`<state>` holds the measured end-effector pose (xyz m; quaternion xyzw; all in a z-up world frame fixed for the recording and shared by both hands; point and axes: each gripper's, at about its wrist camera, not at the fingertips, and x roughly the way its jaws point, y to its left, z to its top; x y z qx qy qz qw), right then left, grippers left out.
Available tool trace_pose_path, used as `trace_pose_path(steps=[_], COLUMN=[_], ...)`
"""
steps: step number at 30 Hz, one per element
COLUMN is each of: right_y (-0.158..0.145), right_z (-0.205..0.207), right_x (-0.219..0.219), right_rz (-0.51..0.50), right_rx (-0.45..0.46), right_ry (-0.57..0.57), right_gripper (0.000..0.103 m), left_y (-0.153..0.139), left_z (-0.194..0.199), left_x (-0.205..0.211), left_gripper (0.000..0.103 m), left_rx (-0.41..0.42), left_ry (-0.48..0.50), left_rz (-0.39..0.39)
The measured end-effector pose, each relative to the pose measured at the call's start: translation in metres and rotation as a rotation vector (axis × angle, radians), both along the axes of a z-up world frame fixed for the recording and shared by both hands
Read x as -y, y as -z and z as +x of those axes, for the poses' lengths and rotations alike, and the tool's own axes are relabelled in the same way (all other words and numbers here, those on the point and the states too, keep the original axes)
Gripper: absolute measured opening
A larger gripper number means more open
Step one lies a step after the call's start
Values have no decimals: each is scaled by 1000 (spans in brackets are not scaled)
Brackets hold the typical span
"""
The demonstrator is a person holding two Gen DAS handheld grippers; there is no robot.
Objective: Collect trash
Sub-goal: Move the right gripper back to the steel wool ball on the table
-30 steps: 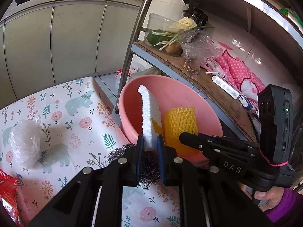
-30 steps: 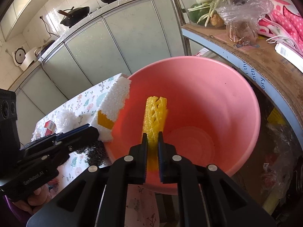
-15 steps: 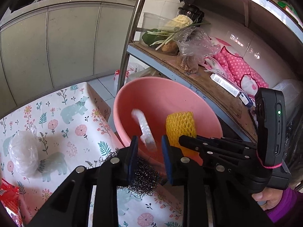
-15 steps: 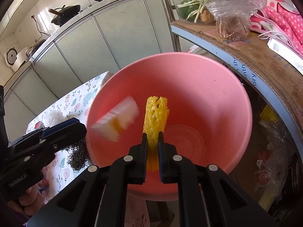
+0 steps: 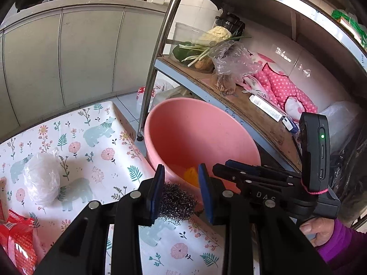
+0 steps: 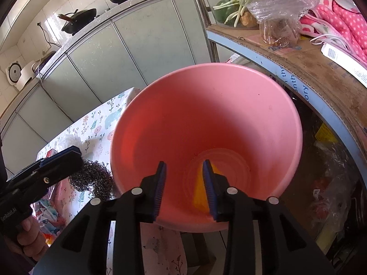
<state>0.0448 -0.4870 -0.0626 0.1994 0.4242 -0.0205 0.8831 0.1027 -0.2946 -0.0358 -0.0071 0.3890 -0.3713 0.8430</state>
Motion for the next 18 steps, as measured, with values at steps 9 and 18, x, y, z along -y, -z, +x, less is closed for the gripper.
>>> trace_pose_path(steps=[9, 18], right_y=[-18, -34], right_z=[-12, -27], right_x=[-10, -34], right_rz=[-5, -6], right_rx=[41, 80], right_ry=[-16, -70], right_gripper=[34, 34], left_y=[-30, -54], left_z=[-14, -30], left_x=[-34, -90], left_gripper=[29, 29], left_rx=[48, 85], left_ry=[-52, -164], left_rz=[-18, 3])
